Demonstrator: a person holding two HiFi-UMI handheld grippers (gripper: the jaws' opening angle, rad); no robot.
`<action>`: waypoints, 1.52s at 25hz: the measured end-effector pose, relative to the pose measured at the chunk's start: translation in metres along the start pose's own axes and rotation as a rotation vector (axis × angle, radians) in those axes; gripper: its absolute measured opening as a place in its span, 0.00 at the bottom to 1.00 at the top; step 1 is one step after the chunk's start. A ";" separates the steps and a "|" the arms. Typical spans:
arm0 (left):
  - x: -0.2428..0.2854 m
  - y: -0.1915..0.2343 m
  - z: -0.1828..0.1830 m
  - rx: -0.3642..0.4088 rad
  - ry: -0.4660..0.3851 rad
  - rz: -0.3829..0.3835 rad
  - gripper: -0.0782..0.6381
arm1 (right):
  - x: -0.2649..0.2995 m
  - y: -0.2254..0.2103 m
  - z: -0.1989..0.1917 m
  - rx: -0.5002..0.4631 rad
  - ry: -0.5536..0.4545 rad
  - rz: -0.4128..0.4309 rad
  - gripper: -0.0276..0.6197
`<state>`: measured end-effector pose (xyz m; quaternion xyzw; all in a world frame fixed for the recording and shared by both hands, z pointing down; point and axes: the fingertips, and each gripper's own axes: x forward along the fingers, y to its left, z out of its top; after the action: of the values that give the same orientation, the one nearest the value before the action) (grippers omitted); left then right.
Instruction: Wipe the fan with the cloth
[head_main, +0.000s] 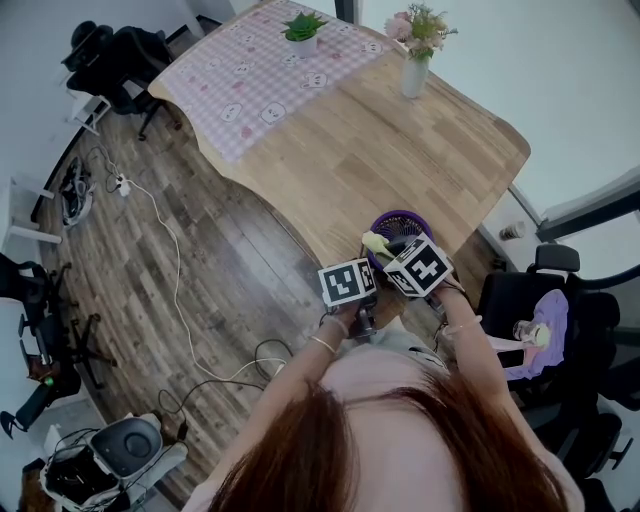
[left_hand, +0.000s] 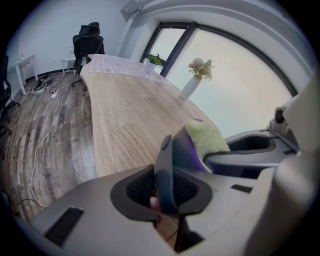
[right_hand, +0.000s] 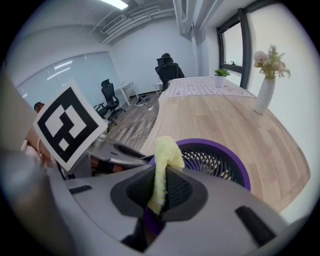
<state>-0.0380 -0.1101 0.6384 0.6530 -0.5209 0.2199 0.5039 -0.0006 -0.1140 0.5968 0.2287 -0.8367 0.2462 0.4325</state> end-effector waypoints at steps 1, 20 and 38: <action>0.000 0.000 0.000 -0.002 -0.001 0.001 0.21 | -0.001 -0.001 0.002 0.010 -0.015 -0.001 0.11; -0.002 0.000 -0.001 -0.017 -0.030 0.025 0.21 | -0.044 -0.044 -0.011 0.093 -0.150 -0.205 0.11; -0.002 -0.001 -0.003 -0.003 -0.019 0.036 0.21 | -0.028 -0.044 -0.006 0.079 -0.098 -0.196 0.11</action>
<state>-0.0370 -0.1063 0.6381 0.6448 -0.5378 0.2218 0.4958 0.0440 -0.1400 0.5863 0.3379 -0.8203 0.2240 0.4035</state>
